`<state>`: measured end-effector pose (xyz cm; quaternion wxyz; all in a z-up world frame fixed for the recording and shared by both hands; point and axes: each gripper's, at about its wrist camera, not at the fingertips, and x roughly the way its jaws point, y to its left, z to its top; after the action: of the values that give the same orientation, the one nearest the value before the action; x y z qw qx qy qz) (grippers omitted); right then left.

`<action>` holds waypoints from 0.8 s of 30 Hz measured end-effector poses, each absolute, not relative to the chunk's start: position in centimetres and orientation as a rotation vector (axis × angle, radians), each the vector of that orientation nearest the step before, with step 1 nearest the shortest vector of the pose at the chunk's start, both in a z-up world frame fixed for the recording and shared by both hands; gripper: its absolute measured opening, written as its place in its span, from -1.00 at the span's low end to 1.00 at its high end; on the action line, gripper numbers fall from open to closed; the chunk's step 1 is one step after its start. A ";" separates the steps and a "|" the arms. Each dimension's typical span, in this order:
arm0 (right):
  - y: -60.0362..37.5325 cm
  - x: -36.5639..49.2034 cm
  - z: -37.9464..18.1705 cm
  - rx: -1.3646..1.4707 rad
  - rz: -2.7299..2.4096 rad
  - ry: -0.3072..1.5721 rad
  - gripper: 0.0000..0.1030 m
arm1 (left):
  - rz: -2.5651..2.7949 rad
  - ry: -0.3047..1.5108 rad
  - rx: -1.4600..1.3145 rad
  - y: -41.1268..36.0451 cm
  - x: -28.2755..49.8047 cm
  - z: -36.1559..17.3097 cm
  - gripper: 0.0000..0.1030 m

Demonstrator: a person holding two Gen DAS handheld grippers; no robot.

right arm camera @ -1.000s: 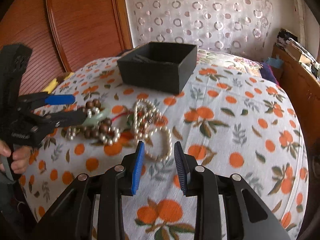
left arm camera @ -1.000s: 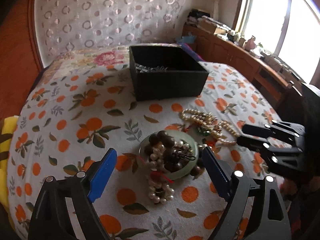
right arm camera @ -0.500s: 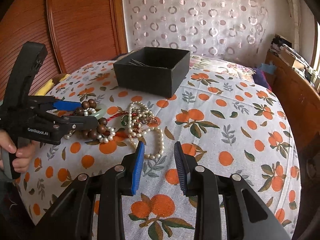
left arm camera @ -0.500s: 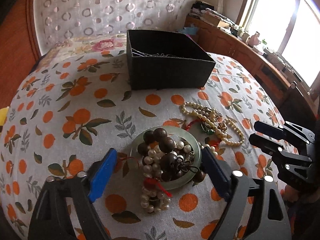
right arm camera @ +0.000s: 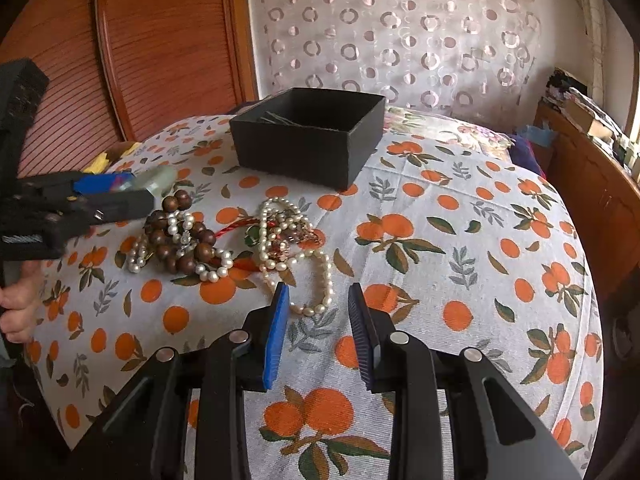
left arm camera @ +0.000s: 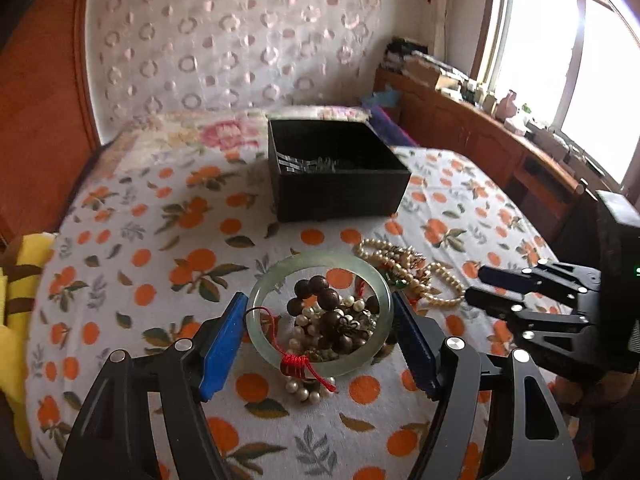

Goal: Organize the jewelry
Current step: 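Lift the jade bangle with the left tool while the right tool lifts the beaded necklace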

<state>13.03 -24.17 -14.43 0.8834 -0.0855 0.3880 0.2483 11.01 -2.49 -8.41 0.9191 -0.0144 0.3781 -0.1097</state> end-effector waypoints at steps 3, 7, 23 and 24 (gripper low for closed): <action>-23.6 13.1 -14.4 -0.194 0.544 0.812 -0.52 | -0.223 0.752 -0.033 -2.3 10.2 -7.7 0.33; -22.3 13.6 -14.5 -0.205 0.598 0.843 -0.53 | -0.223 0.733 -0.031 -2.3 9.6 -7.2 0.33; -20.2 15.0 -15.3 -0.352 0.608 0.912 -0.90 | -0.225 0.725 -0.027 -2.1 9.2 -6.6 0.33; -20.4 15.0 -15.2 -0.355 0.596 0.907 -0.90 | -0.225 0.725 -0.025 -2.1 9.2 -6.5 0.33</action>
<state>15.03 -20.39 -15.19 0.8413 -0.1682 0.4294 0.2822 9.16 -2.07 -6.51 0.9287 -0.0122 0.3539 -0.1097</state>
